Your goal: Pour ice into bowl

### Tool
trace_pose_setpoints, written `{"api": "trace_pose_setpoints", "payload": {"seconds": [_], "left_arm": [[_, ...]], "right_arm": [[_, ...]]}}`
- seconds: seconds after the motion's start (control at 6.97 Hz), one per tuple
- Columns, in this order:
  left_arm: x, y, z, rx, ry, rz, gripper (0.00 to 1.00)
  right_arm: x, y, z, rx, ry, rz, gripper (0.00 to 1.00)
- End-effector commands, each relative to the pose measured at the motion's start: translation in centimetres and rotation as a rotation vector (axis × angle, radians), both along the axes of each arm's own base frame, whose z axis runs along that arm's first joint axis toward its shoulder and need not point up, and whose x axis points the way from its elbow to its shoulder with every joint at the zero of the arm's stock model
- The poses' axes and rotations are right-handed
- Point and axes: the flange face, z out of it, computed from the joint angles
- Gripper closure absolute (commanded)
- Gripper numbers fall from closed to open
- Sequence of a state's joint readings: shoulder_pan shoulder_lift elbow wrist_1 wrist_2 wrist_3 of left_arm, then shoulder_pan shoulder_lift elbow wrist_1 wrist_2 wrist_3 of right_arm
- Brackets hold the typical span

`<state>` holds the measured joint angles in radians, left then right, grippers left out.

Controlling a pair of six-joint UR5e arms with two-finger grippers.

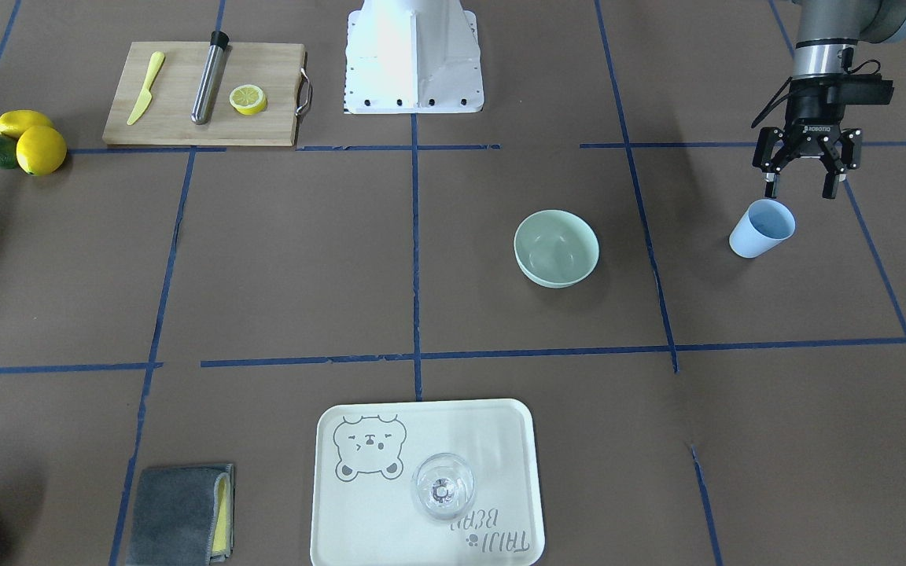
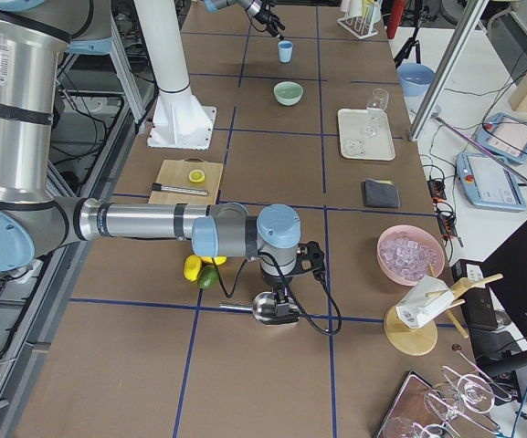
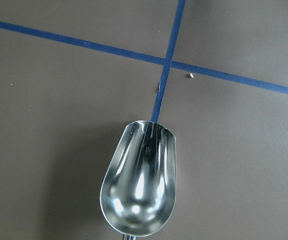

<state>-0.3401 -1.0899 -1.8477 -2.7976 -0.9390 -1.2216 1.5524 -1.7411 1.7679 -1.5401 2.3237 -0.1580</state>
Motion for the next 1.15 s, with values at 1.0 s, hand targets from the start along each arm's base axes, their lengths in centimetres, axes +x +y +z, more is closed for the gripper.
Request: {"api": "trace_pose_setpoints", "payload": {"seconds": [1.0], "left_arm": [[8.3,1.1,5.6,0.061,-0.018,-0.085,0.01]], "right_arm": [[0.0,0.0,0.4,-0.007,0.001,-0.001,0.00]]}}
